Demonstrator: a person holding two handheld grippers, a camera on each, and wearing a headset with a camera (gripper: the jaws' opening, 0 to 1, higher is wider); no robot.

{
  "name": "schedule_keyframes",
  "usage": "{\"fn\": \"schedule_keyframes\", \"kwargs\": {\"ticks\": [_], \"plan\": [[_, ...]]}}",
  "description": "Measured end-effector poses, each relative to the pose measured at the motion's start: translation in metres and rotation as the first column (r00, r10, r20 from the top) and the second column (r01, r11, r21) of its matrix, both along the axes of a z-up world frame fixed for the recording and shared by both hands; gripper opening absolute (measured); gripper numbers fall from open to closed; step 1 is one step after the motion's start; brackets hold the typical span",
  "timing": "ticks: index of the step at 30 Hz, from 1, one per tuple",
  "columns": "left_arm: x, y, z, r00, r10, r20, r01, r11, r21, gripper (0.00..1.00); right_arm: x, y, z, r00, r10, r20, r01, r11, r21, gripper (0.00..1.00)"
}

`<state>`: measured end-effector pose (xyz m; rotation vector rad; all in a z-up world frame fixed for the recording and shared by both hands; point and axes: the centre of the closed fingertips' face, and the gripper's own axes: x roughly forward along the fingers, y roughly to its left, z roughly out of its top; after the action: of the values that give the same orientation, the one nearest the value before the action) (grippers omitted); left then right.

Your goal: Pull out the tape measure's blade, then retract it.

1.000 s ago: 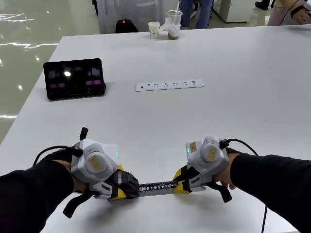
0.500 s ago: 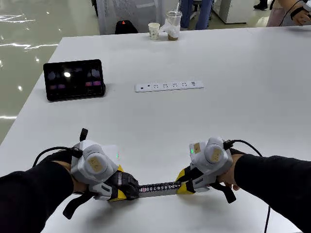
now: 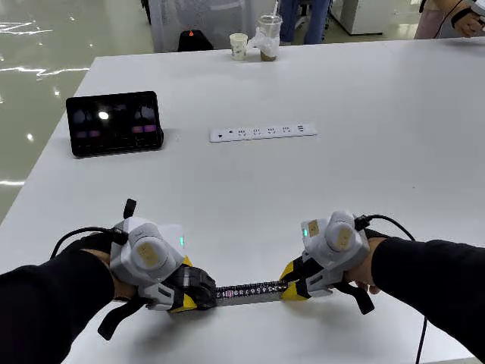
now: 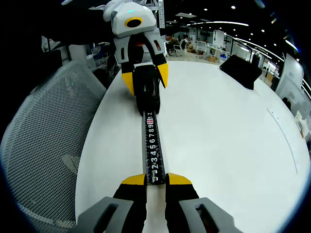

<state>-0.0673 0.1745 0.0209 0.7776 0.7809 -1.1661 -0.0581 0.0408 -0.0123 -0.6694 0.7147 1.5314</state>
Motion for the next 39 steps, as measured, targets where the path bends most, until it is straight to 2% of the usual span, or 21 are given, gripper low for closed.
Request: {"fn": "schedule_keyframes", "kwargs": {"ticks": [25,39], "plan": [[0.0,0.0,0.0,1.0,0.0,0.002,0.0,1.0,0.004,0.3,0.004,-0.024,0.0,1.0,-0.017,0.001,0.017,1.0,-0.018,0.1],[-0.001,0.0,0.0,1.0,-0.013,0.012,0.013,1.0,0.007,0.3,0.004,-0.03,0.0,1.0,-0.013,-0.003,0.013,1.0,-0.025,0.1]]}}
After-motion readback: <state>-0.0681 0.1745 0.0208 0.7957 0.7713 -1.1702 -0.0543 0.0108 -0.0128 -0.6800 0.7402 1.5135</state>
